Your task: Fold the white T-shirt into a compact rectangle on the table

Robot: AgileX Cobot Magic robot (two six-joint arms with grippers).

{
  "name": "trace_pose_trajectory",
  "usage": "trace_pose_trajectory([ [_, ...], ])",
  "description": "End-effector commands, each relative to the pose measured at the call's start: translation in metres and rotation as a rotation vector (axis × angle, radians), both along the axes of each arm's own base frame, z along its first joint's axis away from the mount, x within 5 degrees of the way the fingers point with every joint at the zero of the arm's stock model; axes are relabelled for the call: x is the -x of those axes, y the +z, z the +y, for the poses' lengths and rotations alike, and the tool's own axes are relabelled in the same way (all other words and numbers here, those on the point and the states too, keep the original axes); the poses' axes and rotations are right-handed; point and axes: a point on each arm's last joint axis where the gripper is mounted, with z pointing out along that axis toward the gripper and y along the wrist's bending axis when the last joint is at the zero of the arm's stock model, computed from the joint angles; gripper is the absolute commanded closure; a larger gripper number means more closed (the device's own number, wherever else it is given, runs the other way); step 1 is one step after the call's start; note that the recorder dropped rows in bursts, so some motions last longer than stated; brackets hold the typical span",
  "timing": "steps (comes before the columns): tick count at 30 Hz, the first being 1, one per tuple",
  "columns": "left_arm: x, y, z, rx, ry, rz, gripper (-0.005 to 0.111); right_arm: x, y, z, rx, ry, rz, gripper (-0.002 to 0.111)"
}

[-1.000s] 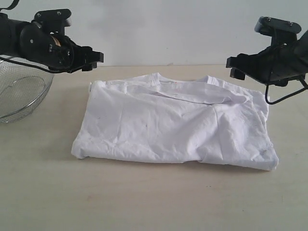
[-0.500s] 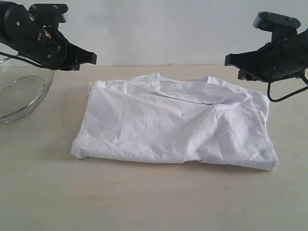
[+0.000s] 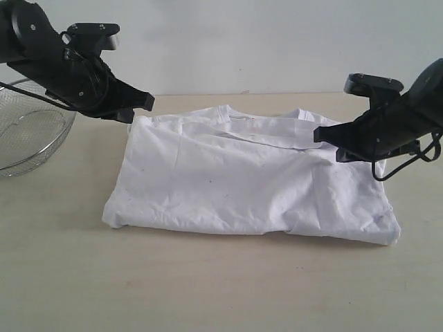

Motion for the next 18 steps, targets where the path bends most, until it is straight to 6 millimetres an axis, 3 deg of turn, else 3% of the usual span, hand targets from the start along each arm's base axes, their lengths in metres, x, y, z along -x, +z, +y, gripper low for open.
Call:
trace_pose_trajectory([
  [1,0.001,-0.005,-0.002,0.004,-0.006,0.012,0.102,-0.005,-0.003,-0.005,0.037,-0.005,-0.033,0.108],
  [9,0.0,-0.004,-0.003,0.011,-0.002,0.002,0.102,-0.024,-0.025,-0.009,0.052,-0.049,-0.05,0.108],
  [12,0.0,-0.004,-0.003,0.011,-0.002,0.002,0.102,-0.038,-0.015,-0.009,0.032,-0.072,-0.098,0.108],
  [18,0.0,-0.004,-0.003,0.011,-0.002,0.001,0.102,-0.069,0.026,-0.01,-0.01,-0.116,-0.24,0.108],
])
